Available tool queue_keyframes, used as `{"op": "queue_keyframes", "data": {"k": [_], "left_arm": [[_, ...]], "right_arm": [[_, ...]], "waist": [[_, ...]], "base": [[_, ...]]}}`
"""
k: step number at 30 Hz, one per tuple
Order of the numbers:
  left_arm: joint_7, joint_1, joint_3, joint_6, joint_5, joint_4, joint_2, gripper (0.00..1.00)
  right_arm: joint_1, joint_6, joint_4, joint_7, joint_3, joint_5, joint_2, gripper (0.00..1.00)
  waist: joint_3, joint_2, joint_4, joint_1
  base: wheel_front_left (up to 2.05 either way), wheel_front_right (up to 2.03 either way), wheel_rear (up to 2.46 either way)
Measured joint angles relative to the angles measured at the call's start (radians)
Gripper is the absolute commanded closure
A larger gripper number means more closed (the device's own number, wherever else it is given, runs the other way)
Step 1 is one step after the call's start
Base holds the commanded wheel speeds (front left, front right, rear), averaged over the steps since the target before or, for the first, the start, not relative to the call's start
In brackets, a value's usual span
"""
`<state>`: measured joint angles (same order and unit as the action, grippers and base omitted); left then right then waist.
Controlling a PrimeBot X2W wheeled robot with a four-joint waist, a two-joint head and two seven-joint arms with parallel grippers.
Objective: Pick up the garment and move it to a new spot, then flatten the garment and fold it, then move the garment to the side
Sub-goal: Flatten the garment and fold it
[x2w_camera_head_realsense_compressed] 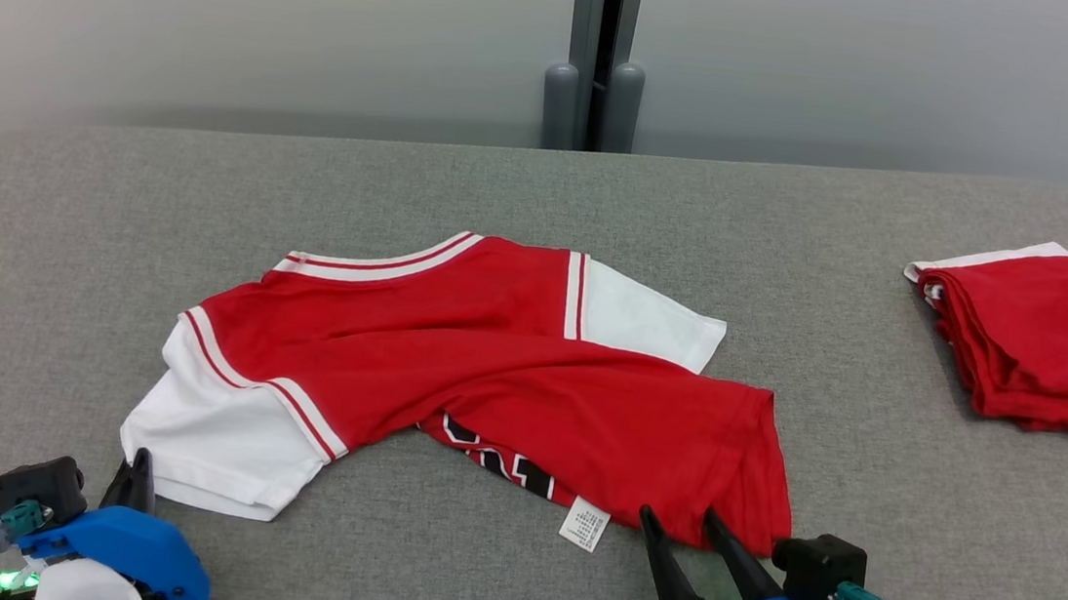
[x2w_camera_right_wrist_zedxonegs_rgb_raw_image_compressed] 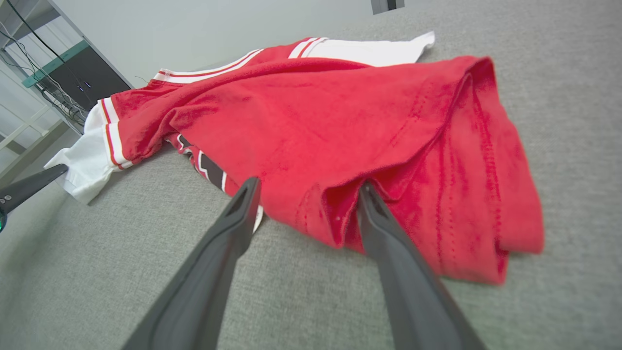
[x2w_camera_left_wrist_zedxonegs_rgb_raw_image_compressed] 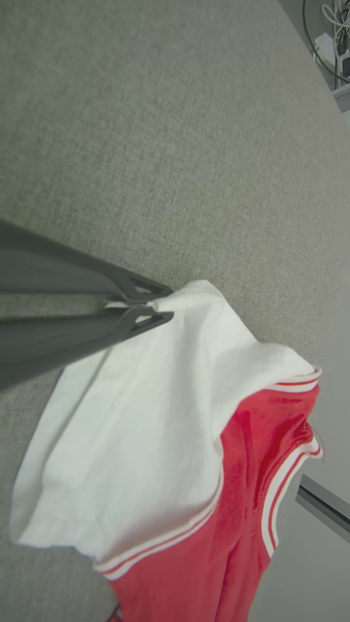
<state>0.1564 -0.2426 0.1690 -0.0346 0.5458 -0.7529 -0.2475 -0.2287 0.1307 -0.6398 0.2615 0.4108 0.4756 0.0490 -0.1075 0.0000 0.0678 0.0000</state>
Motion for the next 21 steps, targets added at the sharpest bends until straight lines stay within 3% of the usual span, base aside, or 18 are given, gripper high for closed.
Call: {"op": "queue_keyframes", "data": {"k": [5,6,7,10,11,16,21], "left_arm": [[0.001,0.000,0.002,0.000,0.006,0.000,-0.002,1.00],[0.001,0.000,0.002,0.000,0.007,0.000,-0.002,1.00],[0.002,0.000,0.003,0.000,0.008,0.000,-0.002,1.00],[0.004,0.000,0.006,0.000,0.008,0.001,-0.002,1.00],[0.004,0.000,0.006,0.000,0.008,0.001,-0.002,1.00],[0.023,0.000,0.009,0.001,0.008,0.014,-0.004,1.00],[0.039,-0.010,-0.012,0.028,0.049,0.069,0.004,1.00]], "right_arm": [[0.005,0.000,-0.003,0.000,0.000,0.002,0.000,0.00],[0.004,0.000,-0.010,0.000,0.003,0.003,0.000,0.16],[0.002,0.000,-0.019,0.000,0.008,0.004,0.000,0.51],[-0.011,0.000,-0.034,0.000,0.022,0.030,0.000,0.82],[-0.014,0.000,-0.039,0.000,0.027,0.037,0.000,1.00],[-0.026,0.000,-0.024,0.000,0.020,0.042,0.000,1.00],[-0.032,0.000,0.062,0.000,-0.039,0.028,0.000,1.00]], "waist": [[0.000,0.0000,0.002,0.0000],[0.000,0.0000,0.002,0.0000],[0.000,0.0000,0.002,0.0000],[0.001,0.0000,-0.002,0.0000],[0.002,0.0000,-0.003,0.0000],[0.002,0.0000,-0.002,0.0000],[0.008,0.0000,0.005,0.0000]], "base": [[0.00,0.00,0.00],[0.00,0.00,0.00],[0.00,0.00,0.00],[0.00,0.00,0.00],[0.00,0.00,0.00],[0.00,0.00,0.00],[0.00,0.00,0.00]]}}
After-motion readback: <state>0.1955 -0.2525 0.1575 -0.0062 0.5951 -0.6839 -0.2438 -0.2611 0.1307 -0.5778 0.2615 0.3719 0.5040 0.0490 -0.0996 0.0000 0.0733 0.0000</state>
